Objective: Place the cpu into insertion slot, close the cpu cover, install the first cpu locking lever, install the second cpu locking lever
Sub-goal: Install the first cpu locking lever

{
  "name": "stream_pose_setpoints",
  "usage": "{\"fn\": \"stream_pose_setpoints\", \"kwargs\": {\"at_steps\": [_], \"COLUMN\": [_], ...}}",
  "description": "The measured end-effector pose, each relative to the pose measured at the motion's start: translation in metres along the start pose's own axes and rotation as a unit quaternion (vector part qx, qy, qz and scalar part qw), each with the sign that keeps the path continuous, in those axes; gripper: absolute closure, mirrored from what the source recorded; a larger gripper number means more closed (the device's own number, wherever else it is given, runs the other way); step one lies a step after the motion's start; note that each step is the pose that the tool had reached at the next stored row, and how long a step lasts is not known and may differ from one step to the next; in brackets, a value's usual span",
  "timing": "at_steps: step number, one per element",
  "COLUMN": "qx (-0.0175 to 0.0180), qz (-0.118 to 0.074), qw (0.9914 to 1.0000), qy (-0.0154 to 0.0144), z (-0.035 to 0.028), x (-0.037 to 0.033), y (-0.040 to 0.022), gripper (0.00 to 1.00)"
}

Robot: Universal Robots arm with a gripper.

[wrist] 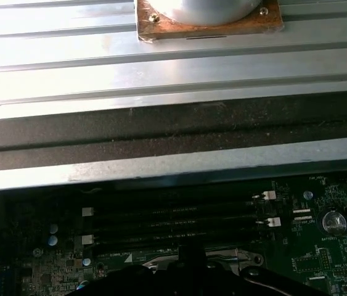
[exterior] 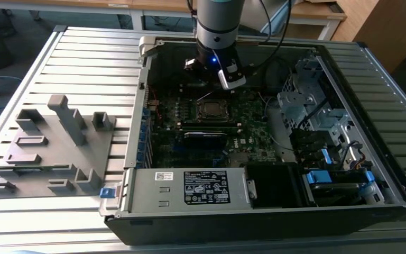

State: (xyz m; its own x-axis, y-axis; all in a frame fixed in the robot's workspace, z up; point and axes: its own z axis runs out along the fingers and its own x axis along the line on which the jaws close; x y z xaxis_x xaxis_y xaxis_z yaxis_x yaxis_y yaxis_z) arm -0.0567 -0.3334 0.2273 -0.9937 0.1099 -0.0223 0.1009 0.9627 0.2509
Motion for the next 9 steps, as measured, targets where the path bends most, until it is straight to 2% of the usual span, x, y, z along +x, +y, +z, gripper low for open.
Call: {"fn": "stream_pose_setpoints", "kwargs": {"at_steps": [5, 9], "qx": [0.0000, 0.0009], "qz": [0.000, 0.000], "qw": [1.00000, 1.00000], "qy": [-0.0001, -0.0002], "z": [0.0004, 0.0040], "x": [-0.0001, -0.0006], "y": [-0.0001, -0.0009], "gripper": [0.89, 0.89]}}
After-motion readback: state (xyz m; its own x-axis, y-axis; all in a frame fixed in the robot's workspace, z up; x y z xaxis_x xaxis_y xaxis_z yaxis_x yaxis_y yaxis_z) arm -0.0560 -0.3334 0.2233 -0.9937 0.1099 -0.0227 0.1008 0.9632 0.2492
